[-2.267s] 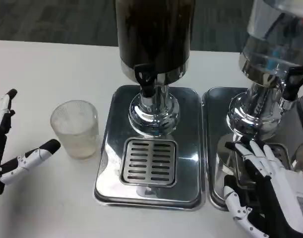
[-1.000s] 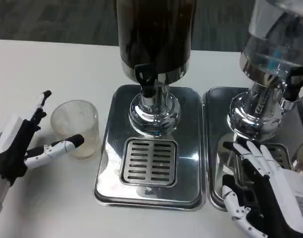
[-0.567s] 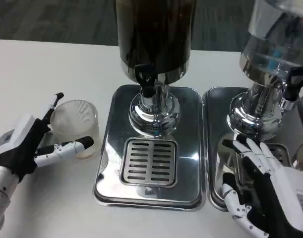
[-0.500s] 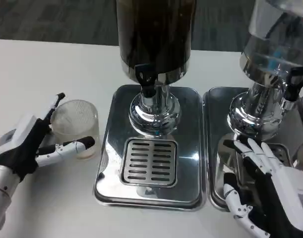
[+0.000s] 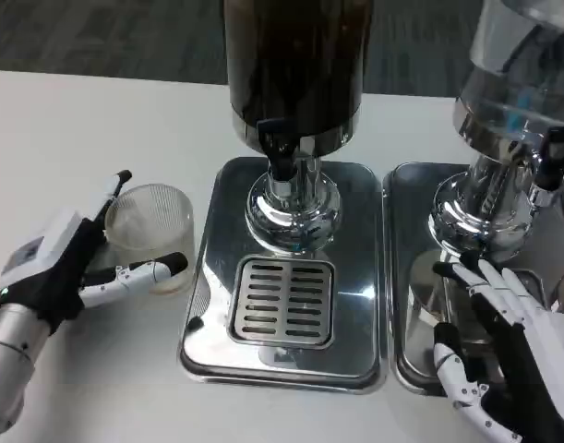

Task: Grasp the cup under the faucet to collect the drink, then remove the cup.

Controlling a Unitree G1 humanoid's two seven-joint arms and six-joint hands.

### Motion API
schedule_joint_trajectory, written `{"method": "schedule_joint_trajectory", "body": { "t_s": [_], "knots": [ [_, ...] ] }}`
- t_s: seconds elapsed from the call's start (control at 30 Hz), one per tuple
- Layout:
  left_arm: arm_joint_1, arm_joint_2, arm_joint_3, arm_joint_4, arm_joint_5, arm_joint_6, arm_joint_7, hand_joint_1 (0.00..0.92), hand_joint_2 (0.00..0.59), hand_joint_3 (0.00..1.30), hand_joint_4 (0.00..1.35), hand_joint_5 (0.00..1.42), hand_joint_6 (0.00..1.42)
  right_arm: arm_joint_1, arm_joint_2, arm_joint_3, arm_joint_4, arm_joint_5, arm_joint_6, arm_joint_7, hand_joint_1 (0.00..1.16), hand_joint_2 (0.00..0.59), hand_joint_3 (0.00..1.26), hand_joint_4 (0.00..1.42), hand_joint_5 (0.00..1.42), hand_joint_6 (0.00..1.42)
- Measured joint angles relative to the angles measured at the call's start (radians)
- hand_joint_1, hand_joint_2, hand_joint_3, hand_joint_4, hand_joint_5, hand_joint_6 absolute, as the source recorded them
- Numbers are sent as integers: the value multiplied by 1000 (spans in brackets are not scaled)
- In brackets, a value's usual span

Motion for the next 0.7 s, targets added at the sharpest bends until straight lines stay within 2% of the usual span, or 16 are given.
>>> {"method": "schedule_joint_trajectory", "body": {
  "t_s": [0.13,0.2,0.3,0.47,0.7],
  "knots": [
    [-9,-3,-25,0,32,31,61,288,80,160,150,344,554,0,0,-3,-9,8,-5,1,244,502,188,76,47,101],
    [-9,-9,-33,0,40,38,103,328,101,287,293,553,810,1,0,-4,-9,15,-6,5,244,502,188,76,47,101],
    [-8,-18,-39,0,64,56,167,347,117,423,445,737,1017,7,0,-9,-11,18,-6,10,243,503,188,81,48,101],
    [-7,-42,-54,-1,80,79,253,354,127,501,545,855,1157,12,1,-15,-12,28,-8,12,211,507,188,88,51,101],
    [-3,-47,-68,0,84,79,294,364,125,531,577,904,1217,15,1,-22,-12,36,-16,12,168,513,188,86,50,101]
  ]
}}
